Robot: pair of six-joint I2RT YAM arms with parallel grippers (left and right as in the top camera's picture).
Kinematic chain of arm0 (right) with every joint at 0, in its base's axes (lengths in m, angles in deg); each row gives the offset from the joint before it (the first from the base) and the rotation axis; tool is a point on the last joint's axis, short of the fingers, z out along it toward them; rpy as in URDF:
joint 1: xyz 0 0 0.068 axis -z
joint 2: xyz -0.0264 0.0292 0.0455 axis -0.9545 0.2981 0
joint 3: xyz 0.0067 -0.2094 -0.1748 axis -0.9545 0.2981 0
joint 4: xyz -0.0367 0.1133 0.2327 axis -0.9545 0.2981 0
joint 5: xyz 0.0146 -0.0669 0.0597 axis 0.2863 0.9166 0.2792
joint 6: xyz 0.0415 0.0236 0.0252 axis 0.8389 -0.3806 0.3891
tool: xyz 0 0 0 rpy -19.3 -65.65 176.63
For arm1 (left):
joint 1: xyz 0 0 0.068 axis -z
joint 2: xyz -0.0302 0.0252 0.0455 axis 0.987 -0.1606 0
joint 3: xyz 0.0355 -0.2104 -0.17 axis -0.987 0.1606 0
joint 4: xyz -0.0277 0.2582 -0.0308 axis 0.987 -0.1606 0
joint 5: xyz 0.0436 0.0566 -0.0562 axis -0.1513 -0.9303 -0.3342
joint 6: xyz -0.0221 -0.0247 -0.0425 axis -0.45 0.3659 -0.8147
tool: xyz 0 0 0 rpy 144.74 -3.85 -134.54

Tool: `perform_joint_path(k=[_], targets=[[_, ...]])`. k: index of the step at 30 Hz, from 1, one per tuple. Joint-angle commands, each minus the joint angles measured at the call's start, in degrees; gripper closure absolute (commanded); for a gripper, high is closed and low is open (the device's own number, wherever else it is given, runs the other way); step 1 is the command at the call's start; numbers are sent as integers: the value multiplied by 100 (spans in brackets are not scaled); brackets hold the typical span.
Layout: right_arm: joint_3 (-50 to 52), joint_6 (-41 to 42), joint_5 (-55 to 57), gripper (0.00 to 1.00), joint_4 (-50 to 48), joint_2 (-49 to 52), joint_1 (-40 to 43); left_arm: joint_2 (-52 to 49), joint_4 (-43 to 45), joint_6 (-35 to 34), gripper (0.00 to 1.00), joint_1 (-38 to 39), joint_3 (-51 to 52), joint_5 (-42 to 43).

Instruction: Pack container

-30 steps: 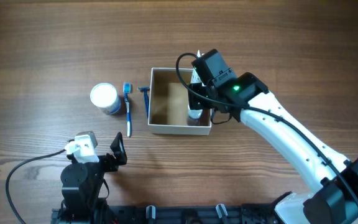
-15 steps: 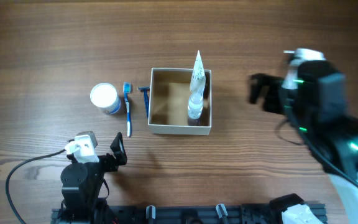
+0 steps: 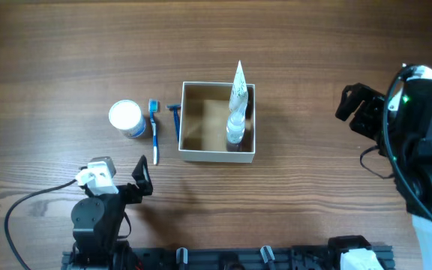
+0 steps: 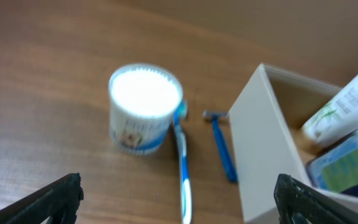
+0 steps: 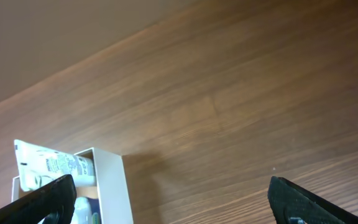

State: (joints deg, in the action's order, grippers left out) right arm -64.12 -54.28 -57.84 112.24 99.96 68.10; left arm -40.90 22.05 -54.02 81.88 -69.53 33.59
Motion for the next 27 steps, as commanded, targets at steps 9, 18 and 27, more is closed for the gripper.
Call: perform_joint_path(k=[9,18,27], targets=[[-37,81,79,0,0,1019,28,-807,728,-1226,1,26,-802,870],[-37,-321,205,0,-87,2046,28,-4579,-1019,-382,0,26,-4144,269],[-37,-2715,249,0,-153,2651,28,-7270,-2142,-149,0,26,-6341,297]])
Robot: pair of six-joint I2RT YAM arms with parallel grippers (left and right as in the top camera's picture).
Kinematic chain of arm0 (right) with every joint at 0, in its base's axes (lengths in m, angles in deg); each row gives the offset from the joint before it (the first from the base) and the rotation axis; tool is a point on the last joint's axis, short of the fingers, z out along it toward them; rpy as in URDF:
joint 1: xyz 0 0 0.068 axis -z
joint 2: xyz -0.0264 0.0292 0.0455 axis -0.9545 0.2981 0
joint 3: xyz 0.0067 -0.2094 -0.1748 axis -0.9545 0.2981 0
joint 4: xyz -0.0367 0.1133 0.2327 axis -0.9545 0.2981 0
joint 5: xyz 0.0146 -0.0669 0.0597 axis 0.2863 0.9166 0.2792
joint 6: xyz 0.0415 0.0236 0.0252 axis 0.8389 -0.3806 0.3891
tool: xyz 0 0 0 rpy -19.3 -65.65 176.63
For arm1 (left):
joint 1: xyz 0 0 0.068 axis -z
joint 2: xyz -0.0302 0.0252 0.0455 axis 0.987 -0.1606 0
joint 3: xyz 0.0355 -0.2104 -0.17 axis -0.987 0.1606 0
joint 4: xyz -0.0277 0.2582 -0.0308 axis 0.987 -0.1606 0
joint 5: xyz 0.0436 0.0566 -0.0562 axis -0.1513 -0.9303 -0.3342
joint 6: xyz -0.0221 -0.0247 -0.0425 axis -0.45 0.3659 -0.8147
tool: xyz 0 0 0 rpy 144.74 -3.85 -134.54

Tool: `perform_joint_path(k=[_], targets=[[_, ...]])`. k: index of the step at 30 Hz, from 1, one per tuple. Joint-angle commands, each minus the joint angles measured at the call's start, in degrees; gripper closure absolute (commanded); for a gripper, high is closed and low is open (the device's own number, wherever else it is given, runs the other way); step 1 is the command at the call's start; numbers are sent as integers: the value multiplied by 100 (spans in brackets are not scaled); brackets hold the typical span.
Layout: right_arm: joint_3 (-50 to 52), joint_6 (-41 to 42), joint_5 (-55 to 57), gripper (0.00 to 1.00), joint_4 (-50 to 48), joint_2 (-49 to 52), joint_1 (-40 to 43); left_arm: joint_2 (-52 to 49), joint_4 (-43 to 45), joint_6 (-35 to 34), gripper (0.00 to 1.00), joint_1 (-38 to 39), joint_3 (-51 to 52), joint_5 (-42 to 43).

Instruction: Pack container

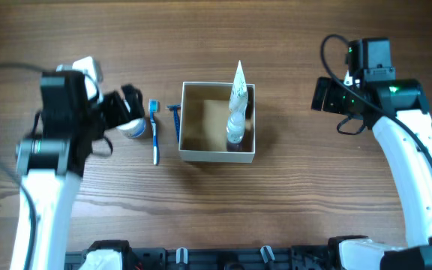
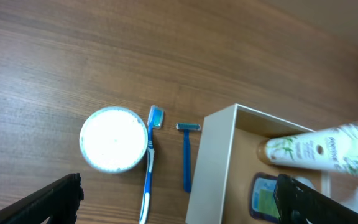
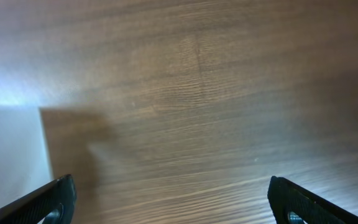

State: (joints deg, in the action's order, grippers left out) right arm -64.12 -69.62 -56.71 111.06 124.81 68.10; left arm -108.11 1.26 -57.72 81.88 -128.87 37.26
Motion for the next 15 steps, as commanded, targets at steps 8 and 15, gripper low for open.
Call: perform_joint_path(k=[8,15], targets=[[-35,-1574,116,0,-96,358,28,-1102,-116,221,0,-9,-424,-520],[-35,-1572,116,0,-103,361,28,-1191,-256,221,0,-319,-422,-804]])
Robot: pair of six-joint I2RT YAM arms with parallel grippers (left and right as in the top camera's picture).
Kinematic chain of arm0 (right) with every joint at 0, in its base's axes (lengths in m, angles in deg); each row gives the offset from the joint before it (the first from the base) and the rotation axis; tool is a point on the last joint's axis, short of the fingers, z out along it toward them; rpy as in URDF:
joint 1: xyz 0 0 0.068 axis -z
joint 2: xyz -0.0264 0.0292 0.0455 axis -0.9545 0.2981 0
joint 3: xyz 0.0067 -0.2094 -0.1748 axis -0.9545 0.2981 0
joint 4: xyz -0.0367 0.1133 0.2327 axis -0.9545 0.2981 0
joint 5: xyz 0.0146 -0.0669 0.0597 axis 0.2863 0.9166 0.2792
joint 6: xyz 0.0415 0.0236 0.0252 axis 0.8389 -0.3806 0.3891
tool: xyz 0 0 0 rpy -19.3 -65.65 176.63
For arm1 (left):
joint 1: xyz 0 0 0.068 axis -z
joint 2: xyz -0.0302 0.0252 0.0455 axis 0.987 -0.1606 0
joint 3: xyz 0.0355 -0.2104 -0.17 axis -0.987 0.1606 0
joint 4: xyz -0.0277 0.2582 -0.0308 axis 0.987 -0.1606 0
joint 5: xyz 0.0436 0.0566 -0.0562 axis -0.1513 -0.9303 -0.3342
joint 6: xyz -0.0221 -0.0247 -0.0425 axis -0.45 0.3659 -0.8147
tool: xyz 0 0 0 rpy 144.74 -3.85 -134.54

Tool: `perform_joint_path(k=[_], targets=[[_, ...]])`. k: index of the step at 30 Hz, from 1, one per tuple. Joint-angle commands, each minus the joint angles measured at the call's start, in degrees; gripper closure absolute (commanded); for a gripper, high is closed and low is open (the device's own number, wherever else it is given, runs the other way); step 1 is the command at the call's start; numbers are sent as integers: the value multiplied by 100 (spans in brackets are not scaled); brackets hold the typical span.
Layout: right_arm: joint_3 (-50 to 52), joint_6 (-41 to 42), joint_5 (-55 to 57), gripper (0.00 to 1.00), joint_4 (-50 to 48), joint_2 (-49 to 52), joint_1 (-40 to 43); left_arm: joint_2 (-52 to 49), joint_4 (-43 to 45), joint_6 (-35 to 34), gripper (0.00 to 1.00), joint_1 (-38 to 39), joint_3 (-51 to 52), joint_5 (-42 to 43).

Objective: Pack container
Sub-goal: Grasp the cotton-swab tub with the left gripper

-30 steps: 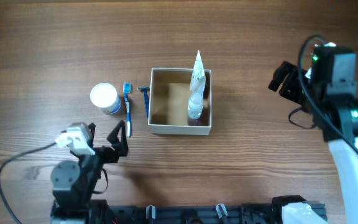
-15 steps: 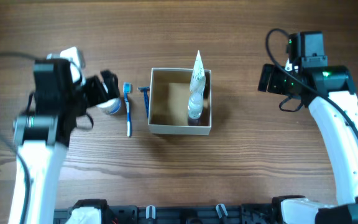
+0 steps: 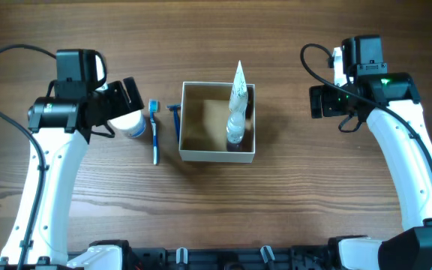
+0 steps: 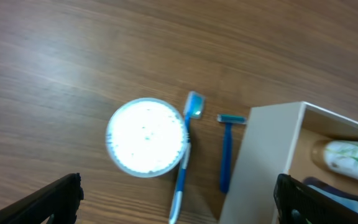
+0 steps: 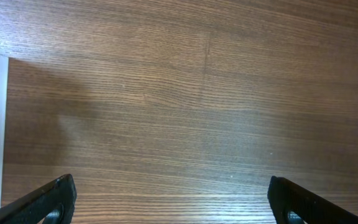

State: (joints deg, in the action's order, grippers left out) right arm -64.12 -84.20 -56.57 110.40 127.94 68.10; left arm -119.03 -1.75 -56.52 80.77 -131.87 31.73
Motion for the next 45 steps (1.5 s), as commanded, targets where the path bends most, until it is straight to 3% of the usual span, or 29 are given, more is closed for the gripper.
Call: perform_joint_path(k=[1,10,13,23,30,40,45], targets=[[-35,-116,103,0,-35,48,28,-144,85,101,0,-249,-122,-249],[-35,-116,103,0,-37,48,28,-1390,225,98,1,-326,-122,-186],[-35,-114,103,0,-35,48,28,-1808,417,101,5,-280,-122,-103],[-35,-116,103,0,-35,48,28,-2380,778,256,3,-9,-122,-103],[-35,-114,103,0,-35,48,28,-2588,619,247,22,11,-122,-166],[-35,-114,103,0,-37,48,28,-2483,374,249,29,11,-188,-195],[-35,-116,103,0,-37,48,28,-2122,-369,225,30,35,-911,-337]])
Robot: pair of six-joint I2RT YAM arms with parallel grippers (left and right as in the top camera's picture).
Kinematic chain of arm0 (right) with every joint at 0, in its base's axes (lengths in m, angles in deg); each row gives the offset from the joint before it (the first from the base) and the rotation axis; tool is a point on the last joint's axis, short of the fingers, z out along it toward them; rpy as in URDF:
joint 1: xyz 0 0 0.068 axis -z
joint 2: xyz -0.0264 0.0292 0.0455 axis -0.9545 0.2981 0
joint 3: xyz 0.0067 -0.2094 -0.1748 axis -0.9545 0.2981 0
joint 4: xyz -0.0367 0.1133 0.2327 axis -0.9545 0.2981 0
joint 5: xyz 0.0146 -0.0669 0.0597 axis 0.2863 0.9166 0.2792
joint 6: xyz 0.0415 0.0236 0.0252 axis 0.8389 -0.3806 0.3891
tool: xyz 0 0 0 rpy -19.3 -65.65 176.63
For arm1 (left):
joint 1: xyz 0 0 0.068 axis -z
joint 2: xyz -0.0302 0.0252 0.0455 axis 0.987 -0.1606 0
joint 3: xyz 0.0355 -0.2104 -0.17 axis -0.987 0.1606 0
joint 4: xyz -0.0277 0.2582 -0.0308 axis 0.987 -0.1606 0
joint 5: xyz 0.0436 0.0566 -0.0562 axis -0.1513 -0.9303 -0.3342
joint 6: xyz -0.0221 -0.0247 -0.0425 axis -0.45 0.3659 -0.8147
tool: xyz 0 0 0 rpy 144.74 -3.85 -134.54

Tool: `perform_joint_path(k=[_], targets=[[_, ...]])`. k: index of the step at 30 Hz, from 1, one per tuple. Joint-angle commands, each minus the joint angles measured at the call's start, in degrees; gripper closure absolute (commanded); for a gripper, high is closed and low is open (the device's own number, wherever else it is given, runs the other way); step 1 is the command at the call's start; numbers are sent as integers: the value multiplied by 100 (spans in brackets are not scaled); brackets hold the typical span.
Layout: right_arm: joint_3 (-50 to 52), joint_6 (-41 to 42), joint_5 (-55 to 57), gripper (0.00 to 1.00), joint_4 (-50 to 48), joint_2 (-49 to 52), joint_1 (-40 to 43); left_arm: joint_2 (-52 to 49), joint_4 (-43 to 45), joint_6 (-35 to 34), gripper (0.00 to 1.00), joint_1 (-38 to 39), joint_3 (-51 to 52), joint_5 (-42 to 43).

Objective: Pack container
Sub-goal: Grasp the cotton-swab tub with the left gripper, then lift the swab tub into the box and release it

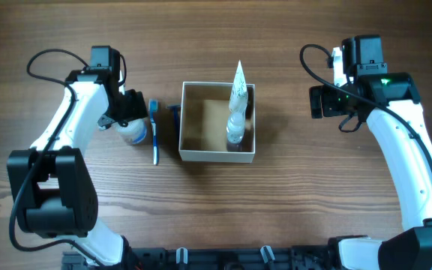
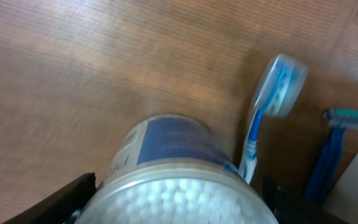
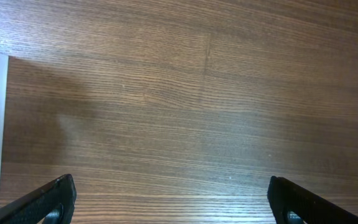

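A round clear jar of cotton swabs [image 2: 179, 180] with a blue label fills the bottom of the left wrist view. My left gripper [image 1: 128, 114] is open, one finger on each side of the jar. A blue toothbrush [image 1: 154, 132] lies just right of the jar, and a blue razor [image 2: 333, 149] lies beside the white cardboard box [image 1: 190, 154]. A white tube [image 1: 237, 96] and a small bottle stand in the box's right side. My right gripper [image 1: 325, 101] hangs open over bare wood, right of the box.
The wooden table [image 1: 313, 202] runs all around. The box's white wall shows at the left edge of the right wrist view. The left arm's cable [image 1: 47, 56] loops at the back left.
My left gripper has come down from above the jar to jar level, its open fingers now on both sides of it. The right arm has not moved.
Both arms were first drawn back near the table's edges, with the jar, toothbrush and razor left of the box. Then the left gripper was above the jar and the right gripper to the right of the box. Now the left gripper straddles the jar.
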State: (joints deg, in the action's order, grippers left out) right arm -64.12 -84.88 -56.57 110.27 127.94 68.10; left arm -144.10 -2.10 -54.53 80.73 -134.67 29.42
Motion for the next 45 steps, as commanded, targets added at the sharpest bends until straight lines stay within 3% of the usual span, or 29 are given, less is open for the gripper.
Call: perform_joint_path(k=[1,6,18,33,45], targets=[[-35,-48,103,0,-22,48,28,463,-531,26,32,79,-848,-63],[-35,-46,103,0,-22,48,28,831,-1029,26,35,590,-1652,13],[-35,-46,103,0,-22,48,28,916,-479,-603,31,2518,-1759,-151],[-37,-48,103,0,-24,48,28,-544,-219,-750,28,2874,-1755,-190],[-35,-48,103,0,-24,48,28,-1099,-59,-745,27,2874,-1755,-297]])
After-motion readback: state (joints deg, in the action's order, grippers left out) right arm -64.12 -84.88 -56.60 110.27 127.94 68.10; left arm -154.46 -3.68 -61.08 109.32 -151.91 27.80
